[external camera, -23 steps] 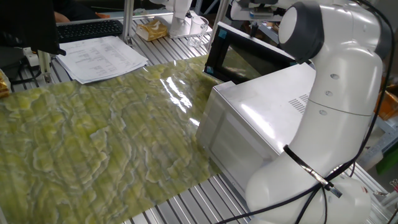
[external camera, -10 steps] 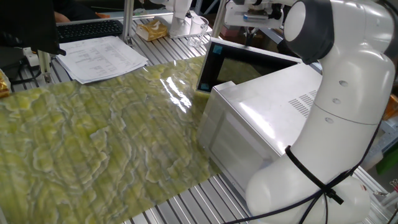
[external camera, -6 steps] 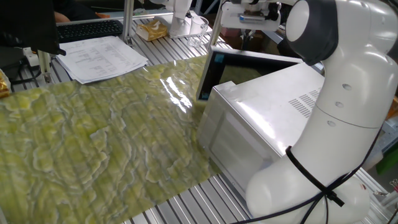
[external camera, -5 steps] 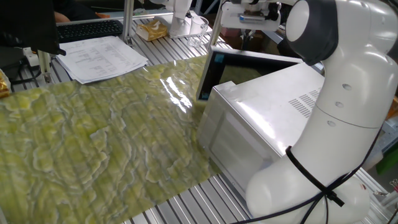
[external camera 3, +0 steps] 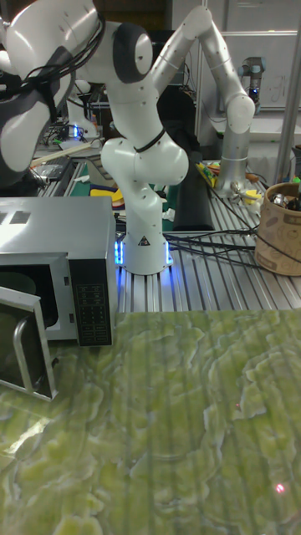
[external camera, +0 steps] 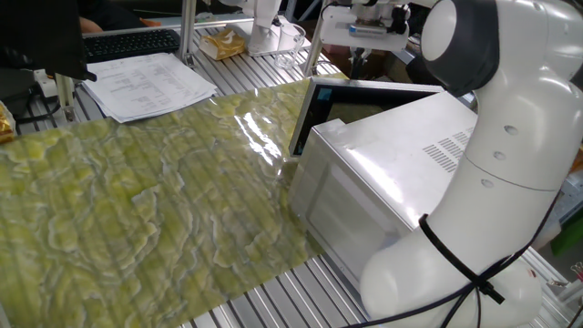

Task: Put the bowl into the microwave

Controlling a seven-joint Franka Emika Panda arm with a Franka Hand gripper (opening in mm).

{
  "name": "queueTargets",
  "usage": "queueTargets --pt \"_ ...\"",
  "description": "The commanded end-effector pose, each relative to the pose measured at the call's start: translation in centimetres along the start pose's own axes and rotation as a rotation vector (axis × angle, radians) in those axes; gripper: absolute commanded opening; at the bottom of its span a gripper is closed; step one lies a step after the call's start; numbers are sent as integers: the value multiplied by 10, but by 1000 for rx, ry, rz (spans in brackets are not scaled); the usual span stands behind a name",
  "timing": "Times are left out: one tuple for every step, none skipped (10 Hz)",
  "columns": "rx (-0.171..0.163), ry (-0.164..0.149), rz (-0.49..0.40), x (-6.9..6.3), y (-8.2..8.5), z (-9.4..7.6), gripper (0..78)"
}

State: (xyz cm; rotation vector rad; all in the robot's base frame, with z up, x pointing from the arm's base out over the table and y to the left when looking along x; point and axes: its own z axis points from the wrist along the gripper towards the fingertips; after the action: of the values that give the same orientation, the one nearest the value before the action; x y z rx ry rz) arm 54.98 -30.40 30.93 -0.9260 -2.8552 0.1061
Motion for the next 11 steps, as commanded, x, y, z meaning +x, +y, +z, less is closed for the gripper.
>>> queueTargets --pt "-42 103 11 -3 1 -1 12" --pt "-32 137 8 -3 1 -1 12" --pt "-25 162 3 -3 1 -1 12" --pt "-30 179 -2 -3 1 -1 12" --pt "-18 169 -4 -3 1 -1 12" --pt "-23 138 -3 -3 1 -1 12" --pt "-9 87 -21 -3 1 -1 12" --pt "-3 77 -21 -3 1 -1 12" --pt "-6 74 -19 -3 1 -1 12" --pt "-5 78 -10 2 2 -3 12" --pt "-5 80 -8 4 2 -4 12"
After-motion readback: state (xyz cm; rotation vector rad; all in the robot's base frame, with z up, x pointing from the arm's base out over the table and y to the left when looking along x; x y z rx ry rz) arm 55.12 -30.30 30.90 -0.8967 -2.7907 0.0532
